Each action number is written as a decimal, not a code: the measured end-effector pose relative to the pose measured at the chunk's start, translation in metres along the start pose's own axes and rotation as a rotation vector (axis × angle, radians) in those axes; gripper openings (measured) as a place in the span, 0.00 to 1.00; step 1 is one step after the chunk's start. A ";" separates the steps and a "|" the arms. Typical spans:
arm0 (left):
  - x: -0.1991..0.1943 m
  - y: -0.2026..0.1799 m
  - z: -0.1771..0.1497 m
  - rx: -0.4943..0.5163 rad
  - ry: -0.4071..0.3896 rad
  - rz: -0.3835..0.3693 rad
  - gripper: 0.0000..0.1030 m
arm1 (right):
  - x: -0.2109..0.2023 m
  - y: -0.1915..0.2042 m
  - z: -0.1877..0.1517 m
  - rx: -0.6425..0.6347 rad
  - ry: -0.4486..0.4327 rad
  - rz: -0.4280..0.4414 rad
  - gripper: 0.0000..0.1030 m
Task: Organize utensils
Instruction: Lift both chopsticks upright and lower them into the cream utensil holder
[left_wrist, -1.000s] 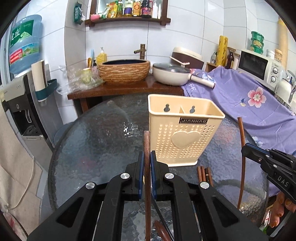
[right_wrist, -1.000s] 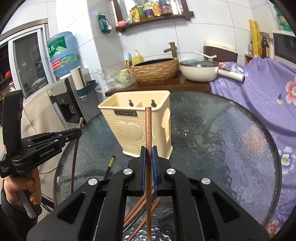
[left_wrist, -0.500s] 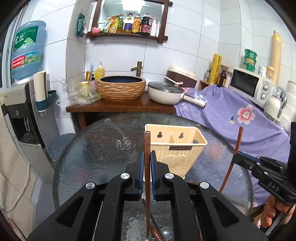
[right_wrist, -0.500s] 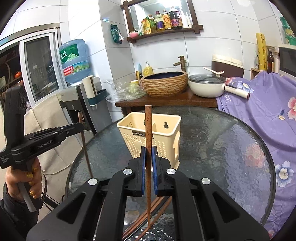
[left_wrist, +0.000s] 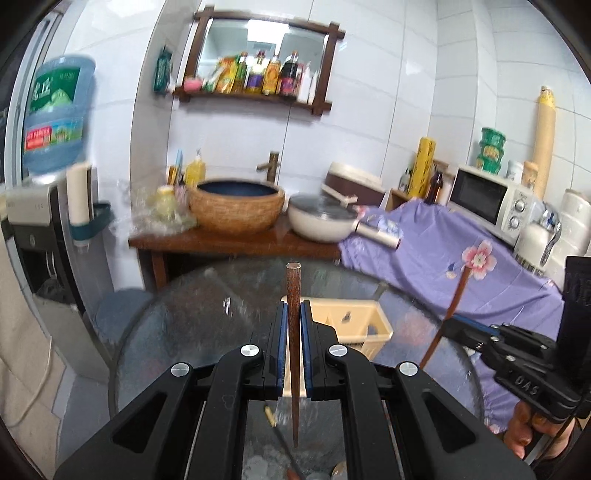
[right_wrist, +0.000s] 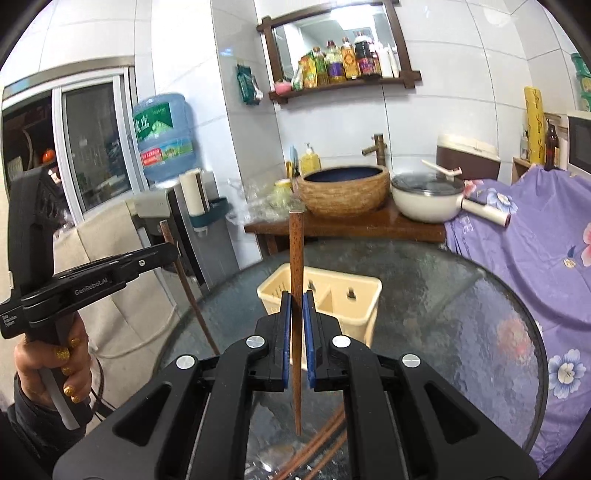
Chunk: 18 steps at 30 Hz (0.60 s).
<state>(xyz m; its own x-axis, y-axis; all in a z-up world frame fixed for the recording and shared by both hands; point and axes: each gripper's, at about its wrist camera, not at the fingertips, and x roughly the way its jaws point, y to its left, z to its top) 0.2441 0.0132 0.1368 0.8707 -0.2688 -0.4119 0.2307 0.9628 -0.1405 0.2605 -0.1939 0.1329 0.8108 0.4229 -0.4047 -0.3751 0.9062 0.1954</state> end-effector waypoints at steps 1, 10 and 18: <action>-0.003 -0.003 0.006 0.005 -0.011 -0.003 0.07 | -0.002 0.001 0.007 -0.004 -0.017 -0.001 0.07; -0.025 -0.027 0.086 0.000 -0.186 -0.001 0.07 | -0.018 0.009 0.088 -0.035 -0.199 -0.050 0.07; 0.022 -0.029 0.096 -0.077 -0.199 0.053 0.07 | 0.018 0.006 0.098 -0.067 -0.231 -0.152 0.07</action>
<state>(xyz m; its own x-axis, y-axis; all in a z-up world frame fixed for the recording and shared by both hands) 0.2983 -0.0181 0.2186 0.9512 -0.1998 -0.2353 0.1551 0.9684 -0.1953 0.3170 -0.1820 0.2146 0.9379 0.2766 -0.2094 -0.2643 0.9607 0.0854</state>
